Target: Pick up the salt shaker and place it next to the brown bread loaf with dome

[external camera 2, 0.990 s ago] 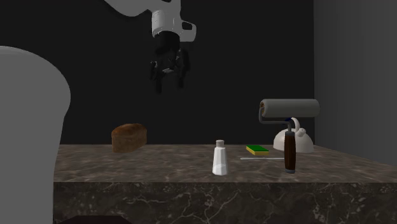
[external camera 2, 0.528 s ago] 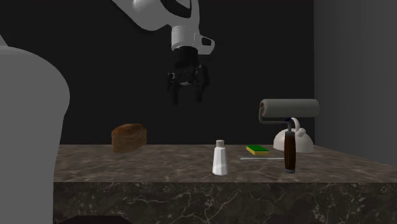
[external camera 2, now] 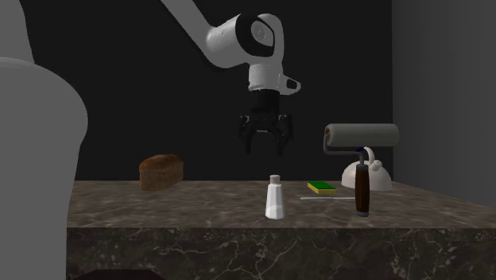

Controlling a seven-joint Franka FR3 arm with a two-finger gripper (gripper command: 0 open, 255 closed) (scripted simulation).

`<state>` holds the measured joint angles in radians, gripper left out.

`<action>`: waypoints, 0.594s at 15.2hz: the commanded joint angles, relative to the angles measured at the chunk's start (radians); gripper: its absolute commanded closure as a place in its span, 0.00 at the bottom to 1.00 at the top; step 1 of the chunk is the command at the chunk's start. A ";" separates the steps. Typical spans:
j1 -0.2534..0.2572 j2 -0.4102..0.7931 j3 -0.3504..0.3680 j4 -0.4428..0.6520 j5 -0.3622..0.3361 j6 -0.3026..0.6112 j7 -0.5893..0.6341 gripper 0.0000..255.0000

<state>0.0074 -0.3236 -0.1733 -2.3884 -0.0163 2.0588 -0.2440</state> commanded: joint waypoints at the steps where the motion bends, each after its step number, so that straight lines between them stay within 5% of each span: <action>1: 0.004 0.078 -0.027 0.026 0.026 0.052 -0.059 0.00; 9: 0.011 0.203 -0.051 0.035 0.078 0.163 -0.135 0.00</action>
<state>0.0177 -0.1300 -0.2241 -2.3499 0.0588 2.2079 -0.3764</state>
